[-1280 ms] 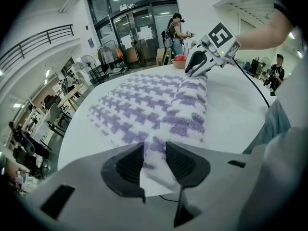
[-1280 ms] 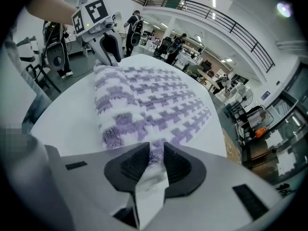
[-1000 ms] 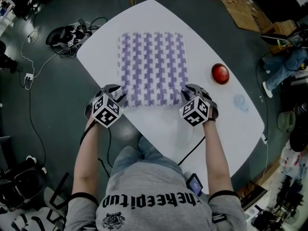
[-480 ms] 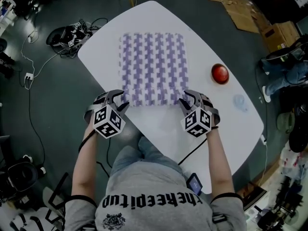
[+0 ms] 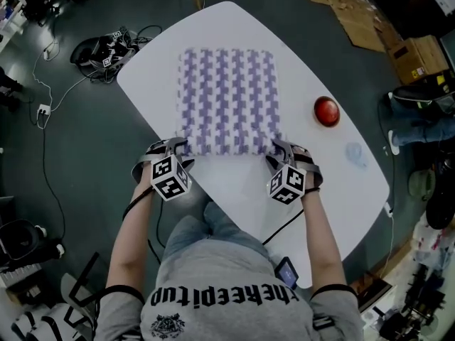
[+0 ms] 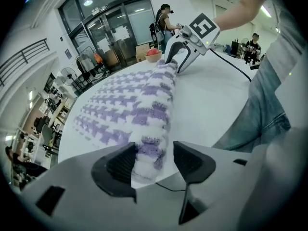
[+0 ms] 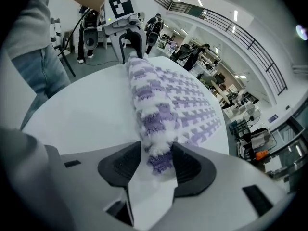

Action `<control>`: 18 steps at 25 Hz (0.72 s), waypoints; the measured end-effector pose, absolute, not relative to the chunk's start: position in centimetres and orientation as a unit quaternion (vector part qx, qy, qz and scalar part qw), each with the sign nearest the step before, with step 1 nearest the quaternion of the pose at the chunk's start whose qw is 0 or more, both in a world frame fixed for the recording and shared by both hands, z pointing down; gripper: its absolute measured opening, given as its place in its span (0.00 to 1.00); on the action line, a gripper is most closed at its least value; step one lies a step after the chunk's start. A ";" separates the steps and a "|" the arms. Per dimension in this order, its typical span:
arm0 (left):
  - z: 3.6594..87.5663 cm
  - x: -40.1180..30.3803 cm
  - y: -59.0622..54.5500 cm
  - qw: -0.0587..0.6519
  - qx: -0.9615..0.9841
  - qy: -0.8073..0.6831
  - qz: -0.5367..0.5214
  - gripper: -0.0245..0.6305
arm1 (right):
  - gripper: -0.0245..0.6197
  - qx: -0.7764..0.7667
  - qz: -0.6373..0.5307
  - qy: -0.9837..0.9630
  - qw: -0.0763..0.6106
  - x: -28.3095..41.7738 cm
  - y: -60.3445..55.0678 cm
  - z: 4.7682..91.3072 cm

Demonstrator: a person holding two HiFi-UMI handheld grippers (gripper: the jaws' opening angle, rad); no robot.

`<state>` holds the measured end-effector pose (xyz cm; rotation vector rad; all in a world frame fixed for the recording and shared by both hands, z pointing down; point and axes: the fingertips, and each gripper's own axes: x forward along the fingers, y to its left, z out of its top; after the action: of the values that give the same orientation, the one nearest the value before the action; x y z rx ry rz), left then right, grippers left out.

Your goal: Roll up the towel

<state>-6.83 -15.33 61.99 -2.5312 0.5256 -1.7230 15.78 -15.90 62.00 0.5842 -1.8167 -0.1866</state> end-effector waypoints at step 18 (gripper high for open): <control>59.8 -8.3 -17.9 0.034 -0.805 0.155 -0.571 0.21 | 0.15 0.238 -0.078 -0.771 0.585 14.7 -18.6 59.1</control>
<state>-8.25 -17.85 59.77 -2.4767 0.4768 -1.7570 14.68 -18.56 59.14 0.5561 -1.7985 -0.1829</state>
